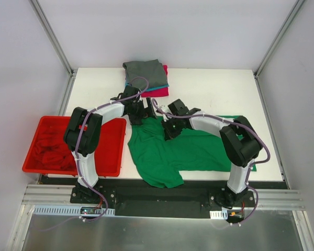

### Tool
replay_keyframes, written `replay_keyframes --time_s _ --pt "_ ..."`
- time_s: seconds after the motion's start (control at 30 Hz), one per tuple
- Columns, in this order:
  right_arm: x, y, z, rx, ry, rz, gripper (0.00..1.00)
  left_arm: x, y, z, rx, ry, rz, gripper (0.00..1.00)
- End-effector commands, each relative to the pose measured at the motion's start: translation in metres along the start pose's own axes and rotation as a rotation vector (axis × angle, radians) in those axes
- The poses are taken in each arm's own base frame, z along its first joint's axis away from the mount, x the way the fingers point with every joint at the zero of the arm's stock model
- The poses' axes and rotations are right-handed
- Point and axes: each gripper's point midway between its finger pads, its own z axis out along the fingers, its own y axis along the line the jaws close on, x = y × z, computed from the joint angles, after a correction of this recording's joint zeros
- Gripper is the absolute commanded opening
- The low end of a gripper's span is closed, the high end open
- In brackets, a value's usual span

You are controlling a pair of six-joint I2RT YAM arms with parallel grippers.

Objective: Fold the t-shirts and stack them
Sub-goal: Fold the flattened tshirt in 1/3 of the way

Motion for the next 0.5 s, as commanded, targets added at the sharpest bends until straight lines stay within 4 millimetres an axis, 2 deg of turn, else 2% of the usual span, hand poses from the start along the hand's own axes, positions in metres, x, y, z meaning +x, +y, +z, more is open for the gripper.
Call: replay_keyframes --time_s 0.0,0.23,0.47 --pt "-0.006 0.005 -0.020 0.060 -0.073 -0.017 0.01 0.000 -0.001 -0.010 -0.017 -0.024 0.042 0.99" --pt "0.004 0.008 -0.029 0.094 -0.070 -0.006 0.01 0.000 0.000 -0.011 -0.020 -0.028 0.047 0.99" --pt "0.026 0.011 -0.031 0.113 -0.041 0.015 0.01 0.000 0.001 -0.010 -0.021 -0.026 0.048 0.99"
